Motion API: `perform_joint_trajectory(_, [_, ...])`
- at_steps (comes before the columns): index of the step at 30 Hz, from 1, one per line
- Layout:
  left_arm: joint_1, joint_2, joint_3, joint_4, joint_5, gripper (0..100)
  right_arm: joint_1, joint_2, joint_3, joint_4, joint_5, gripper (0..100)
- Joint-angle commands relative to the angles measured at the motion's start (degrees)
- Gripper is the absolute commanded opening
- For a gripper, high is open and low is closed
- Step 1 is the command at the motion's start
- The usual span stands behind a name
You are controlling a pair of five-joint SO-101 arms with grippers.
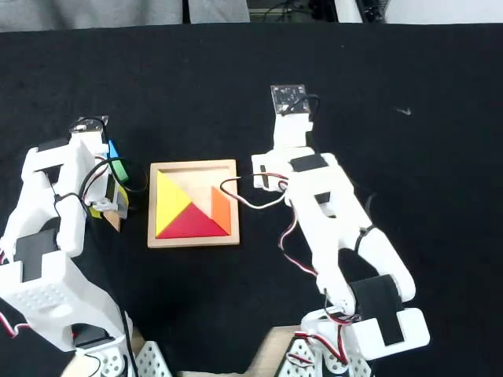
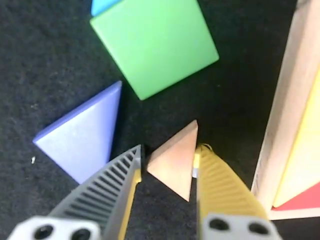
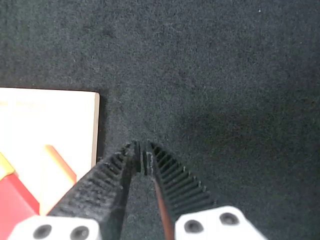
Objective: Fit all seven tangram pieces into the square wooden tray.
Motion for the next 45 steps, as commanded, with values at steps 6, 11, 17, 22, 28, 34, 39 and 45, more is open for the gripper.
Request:
perform_joint_trajectory(6, [-0.66,-1.05,-0.92,0.44,4.13,16,0.35,-2.68,-0.4,-0.97,0.79,2.2])
perform_joint_trajectory(11, [-0.57,-6.86,0.22,0.53,4.13,16,0.35,-2.68,-0.4,-0.97,0.79,2.2])
perform_joint_trajectory(17, [3.03,-16.53,5.76,0.44,4.31,16,0.26,-2.68,-0.4,-0.97,0.79,2.2])
perform_joint_trajectory(22, [8.4,-23.47,6.99,1.32,9.14,16,0.88,-3.03,-0.48,-0.97,0.79,2.2])
perform_joint_trajectory(28, [20.62,-23.03,-0.4,7.38,18.29,16,5.89,-3.21,-0.92,-0.97,0.79,2.2])
perform_joint_trajectory(34, [30.11,-13.8,-7.25,7.21,27.16,16,10.11,-3.03,-2.15,-1.23,0.62,2.2])
perform_joint_trajectory(39, [33.54,-4.57,-13.49,7.21,31.74,16,13.63,-2.68,-1.27,-5.27,0.53,2.2])
perform_joint_trajectory(45, [34.07,0.18,-14.99,5.63,34.37,16,13.8,-2.68,0.66,-8.18,0.7,2.2])
